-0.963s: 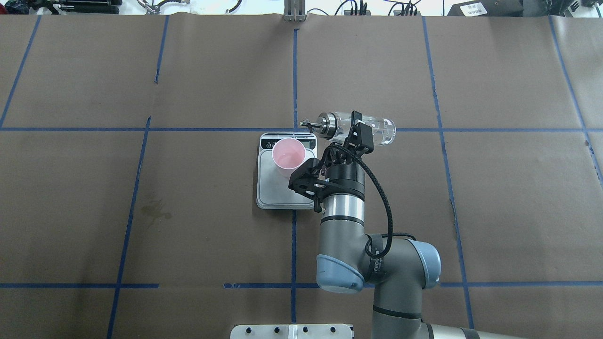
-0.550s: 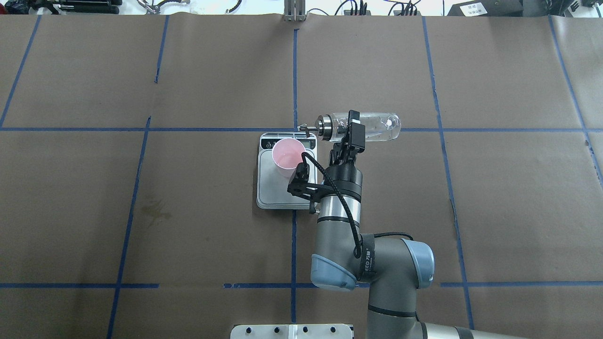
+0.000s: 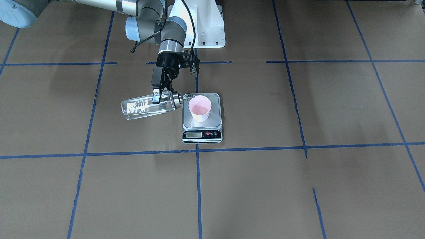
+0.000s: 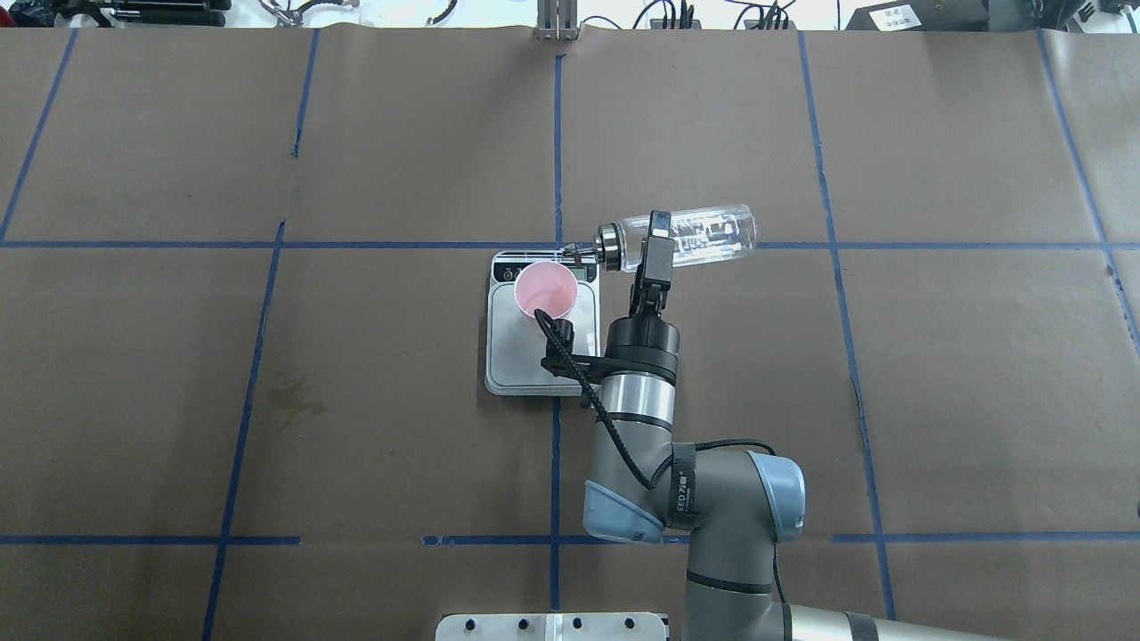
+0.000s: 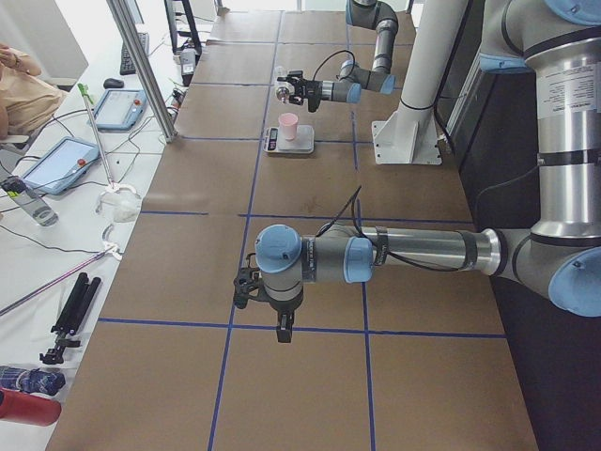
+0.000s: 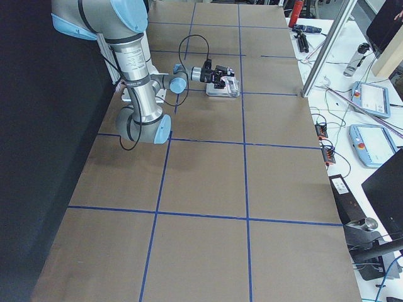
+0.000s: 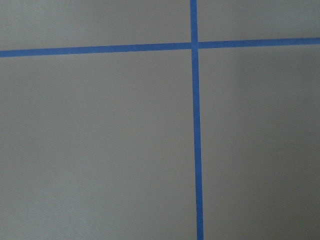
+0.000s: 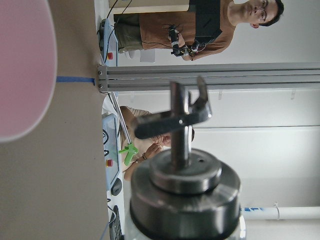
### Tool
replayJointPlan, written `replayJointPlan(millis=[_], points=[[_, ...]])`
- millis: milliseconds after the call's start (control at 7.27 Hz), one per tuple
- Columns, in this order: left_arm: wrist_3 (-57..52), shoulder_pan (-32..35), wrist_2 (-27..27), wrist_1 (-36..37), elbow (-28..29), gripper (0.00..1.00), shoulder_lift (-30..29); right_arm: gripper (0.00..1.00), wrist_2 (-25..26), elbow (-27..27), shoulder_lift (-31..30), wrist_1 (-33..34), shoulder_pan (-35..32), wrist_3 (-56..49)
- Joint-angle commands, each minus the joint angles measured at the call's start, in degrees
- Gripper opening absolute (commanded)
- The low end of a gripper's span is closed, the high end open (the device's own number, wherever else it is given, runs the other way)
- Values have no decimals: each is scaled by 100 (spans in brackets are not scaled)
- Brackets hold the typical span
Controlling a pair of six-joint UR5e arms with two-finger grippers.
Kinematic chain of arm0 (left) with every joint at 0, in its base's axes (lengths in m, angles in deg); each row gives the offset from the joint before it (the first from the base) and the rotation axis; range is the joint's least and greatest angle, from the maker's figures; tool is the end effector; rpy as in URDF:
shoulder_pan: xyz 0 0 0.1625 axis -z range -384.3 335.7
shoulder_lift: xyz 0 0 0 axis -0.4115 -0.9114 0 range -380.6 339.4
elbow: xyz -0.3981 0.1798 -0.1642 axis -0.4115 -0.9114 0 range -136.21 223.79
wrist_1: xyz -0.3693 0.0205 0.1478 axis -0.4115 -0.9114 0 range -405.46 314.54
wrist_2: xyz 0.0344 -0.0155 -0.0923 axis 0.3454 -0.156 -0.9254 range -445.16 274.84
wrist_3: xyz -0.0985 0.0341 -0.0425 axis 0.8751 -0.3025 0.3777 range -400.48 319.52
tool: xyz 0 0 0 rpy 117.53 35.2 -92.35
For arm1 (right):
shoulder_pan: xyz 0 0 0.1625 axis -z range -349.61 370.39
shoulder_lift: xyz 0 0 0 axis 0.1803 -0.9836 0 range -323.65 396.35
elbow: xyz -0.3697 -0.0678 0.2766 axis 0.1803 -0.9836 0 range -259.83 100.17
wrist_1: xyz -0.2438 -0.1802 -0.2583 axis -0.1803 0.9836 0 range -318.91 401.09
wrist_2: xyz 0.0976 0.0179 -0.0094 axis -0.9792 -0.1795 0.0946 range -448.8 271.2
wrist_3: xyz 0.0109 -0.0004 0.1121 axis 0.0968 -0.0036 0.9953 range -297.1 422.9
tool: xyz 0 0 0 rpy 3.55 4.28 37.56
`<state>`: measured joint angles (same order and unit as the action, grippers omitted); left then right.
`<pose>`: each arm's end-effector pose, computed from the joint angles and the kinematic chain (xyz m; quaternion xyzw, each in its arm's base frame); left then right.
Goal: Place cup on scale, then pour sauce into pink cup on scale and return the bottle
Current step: 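Tilt the bottle spout over the pink cup with the right gripper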
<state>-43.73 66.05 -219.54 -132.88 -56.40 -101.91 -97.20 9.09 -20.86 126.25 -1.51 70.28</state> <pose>-0.0570 -0.4025 0.6963 0.0032 0.3777 0.0198 0.9257 -0.5972 -0.3759 0.3113 0.5954 0.2945 -0.2489 0.7048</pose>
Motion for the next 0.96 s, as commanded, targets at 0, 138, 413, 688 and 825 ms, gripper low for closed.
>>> replayJointPlan(millis=[0, 138, 413, 688, 825], points=[[0, 0, 0, 6, -1, 100, 1, 0, 181, -190, 87, 0, 11, -201], [0, -9, 0, 6, -1, 100, 1, 0, 277, -208, 96, 0, 29, -315], [0, 0, 0, 6, -10, 100, 1, 0, 366, -226, 78, 0, 73, -325], [0, 0, -9, 6, -10, 100, 1, 0, 523, -226, 78, -8, 134, -491], [0, 0, 0, 6, -10, 100, 1, 0, 533, -226, 78, -17, 152, -492]])
